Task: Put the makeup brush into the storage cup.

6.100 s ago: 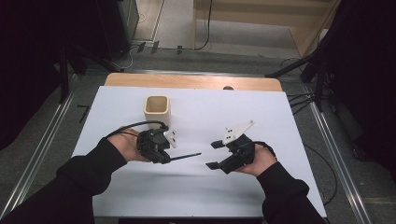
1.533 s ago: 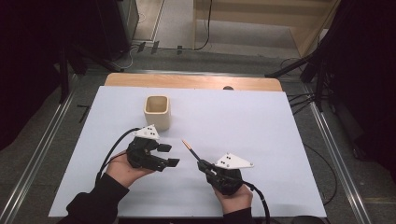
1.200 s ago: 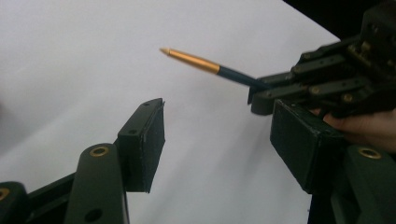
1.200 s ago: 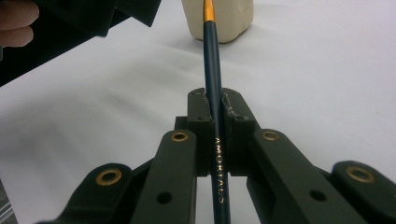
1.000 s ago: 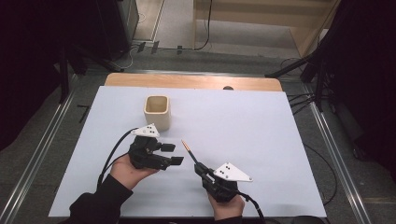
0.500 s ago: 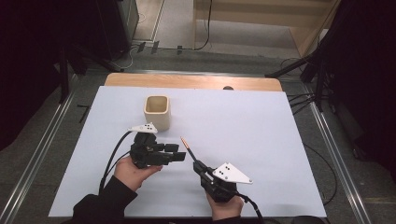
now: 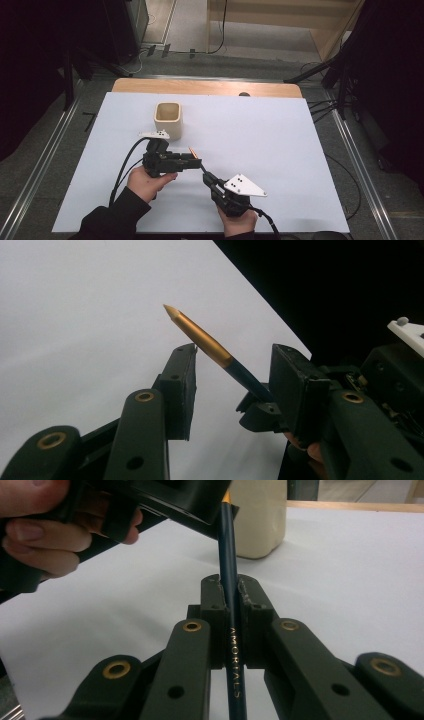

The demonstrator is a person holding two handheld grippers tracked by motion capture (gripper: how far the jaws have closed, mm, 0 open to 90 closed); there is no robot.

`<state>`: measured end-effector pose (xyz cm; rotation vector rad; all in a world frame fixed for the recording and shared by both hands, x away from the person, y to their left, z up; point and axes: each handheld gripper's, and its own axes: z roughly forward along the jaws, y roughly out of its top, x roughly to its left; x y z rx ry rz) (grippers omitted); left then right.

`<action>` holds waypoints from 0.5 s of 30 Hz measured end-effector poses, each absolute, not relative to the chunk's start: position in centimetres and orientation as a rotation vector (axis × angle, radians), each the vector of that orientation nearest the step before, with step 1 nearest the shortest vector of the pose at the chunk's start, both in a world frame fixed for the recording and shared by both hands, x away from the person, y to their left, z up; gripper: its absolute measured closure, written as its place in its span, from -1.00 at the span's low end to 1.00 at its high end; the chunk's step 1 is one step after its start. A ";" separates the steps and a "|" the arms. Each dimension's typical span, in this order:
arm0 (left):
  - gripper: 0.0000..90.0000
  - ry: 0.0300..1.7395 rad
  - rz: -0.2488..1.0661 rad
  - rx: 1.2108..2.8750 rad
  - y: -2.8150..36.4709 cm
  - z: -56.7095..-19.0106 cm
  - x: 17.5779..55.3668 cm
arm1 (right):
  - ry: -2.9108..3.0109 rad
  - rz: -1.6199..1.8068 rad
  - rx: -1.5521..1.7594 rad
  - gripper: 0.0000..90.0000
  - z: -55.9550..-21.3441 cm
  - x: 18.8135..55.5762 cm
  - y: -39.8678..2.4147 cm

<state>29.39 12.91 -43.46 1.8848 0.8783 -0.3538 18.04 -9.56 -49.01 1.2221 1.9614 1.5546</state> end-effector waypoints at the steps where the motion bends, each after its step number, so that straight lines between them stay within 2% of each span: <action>1: 0.22 0.877 -0.355 1.883 12.9 -43.5 29.4 | 1.968 1.554 1.222 0.87 -49.0 18.0 -9.5; 15: 0.61 0.867 -0.379 1.887 12.7 -43.8 29.6 | 2.027 1.545 1.204 0.88 -49.4 18.2 -8.9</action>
